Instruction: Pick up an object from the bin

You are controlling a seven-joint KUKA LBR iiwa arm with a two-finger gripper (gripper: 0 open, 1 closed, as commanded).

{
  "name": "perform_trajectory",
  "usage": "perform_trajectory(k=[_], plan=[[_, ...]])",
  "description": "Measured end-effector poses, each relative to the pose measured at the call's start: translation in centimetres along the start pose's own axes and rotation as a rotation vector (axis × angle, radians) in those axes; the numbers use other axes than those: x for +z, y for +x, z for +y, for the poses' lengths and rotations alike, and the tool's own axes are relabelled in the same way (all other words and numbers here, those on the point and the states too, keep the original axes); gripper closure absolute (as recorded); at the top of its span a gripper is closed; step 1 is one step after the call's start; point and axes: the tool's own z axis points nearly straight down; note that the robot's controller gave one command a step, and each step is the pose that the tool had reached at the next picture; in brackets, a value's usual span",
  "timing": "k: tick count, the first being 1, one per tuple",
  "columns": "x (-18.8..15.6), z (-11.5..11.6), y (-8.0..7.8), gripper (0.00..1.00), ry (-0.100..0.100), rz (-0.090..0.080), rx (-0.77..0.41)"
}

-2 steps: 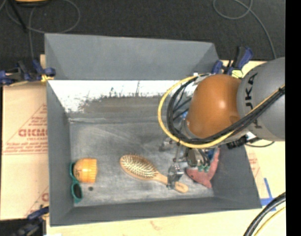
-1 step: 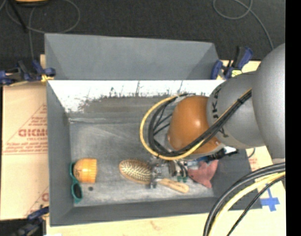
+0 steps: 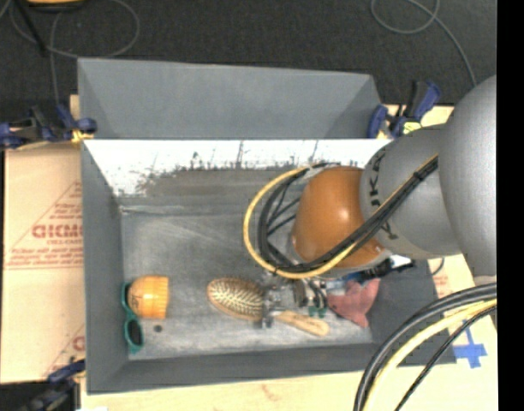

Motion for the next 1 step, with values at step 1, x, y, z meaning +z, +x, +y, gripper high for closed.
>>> perform_trajectory(k=[1], plan=[[-12.36,0.53,0.16,1.0,0.001,0.027,0.006]])
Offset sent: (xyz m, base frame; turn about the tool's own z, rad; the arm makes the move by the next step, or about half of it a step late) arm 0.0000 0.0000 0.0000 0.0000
